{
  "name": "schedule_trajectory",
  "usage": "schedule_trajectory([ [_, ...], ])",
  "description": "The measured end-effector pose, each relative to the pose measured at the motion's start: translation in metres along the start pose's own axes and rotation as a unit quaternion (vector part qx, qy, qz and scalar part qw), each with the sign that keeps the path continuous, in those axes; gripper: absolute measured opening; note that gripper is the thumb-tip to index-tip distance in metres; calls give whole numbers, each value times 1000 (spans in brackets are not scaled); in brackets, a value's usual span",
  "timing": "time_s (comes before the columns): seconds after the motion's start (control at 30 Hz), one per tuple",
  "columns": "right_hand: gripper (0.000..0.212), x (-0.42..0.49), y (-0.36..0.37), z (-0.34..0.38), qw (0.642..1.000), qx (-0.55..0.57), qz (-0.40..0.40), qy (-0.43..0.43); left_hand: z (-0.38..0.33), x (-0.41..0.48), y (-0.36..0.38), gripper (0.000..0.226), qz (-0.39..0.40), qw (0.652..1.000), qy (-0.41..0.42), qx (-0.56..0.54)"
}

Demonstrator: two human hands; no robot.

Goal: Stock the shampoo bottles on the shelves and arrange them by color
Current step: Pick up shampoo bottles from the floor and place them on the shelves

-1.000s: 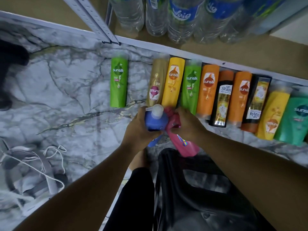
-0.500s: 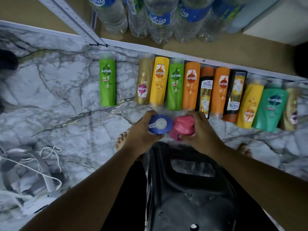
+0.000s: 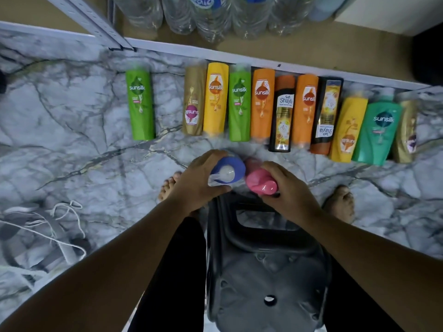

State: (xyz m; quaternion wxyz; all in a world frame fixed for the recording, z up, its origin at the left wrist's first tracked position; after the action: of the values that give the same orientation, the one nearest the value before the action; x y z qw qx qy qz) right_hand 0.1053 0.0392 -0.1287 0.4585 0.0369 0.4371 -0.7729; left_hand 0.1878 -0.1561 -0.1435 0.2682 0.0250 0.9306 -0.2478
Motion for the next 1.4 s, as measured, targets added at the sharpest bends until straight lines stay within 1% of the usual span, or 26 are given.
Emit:
schedule_trajectory([
  [0.1,81,1,-2,-1,1000,-10,11,-5,1,7,2,82,25,999,9,41],
  [0.17,80,4,-2,-1,1000,-22,20,-8,2,11,2,83,42,997,14,62],
  [0.27,76,10,-8,2,1000,-15,14,-9,-2,16,0,80,61,996,22,65],
  [0.33,76,11,-13,3,1000,-6,7,3,-4,15,-5,79,62,997,10,51],
  [0.43,76,6,-31,14,1000,15,-3,27,-16,3,-26,78,26,999,-14,32],
  [0.6,81,-30,-99,58,992,84,-61,74,-71,-43,-80,77,-49,998,-40,-1],
  [0.7,80,-57,-150,97,987,114,-81,81,-124,-75,-120,78,-64,997,-26,-18],
  [0.8,79,-85,-210,146,987,118,-91,62,-196,-104,-163,77,-60,998,23,6],
  [0.9,76,-116,-278,202,982,136,-127,37,-273,-135,-209,81,-64,996,58,31],
  [1.07,71,-175,-400,282,972,148,-183,-7,-404,-189,-283,81,-109,980,151,69],
  [1.17,71,-208,-465,326,964,146,-216,-42,-478,-220,-323,74,-132,968,202,61],
  [1.23,67,-230,-509,358,958,131,-243,-74,-530,-244,-349,69,-153,957,238,60],
  [1.33,58,-260,-570,406,941,114,-292,-128,-593,-274,-380,64,-171,943,278,67],
  [1.4,56,-284,-609,439,923,106,-333,-161,-633,-295,-401,57,-180,933,308,54],
])
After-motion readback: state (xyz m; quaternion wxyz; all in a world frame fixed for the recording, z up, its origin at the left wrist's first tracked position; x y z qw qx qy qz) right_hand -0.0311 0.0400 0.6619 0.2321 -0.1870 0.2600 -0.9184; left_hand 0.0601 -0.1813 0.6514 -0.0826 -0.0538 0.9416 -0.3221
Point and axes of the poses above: each hand's wrist, its own x-axis towards the middle knuckle, its own y-axis out of the palm, z = x × y, the point moved 9 cm from there along x, towards the middle knuckle, and after that the axes turned 3 degrees about -x, right-handed, at the moved point
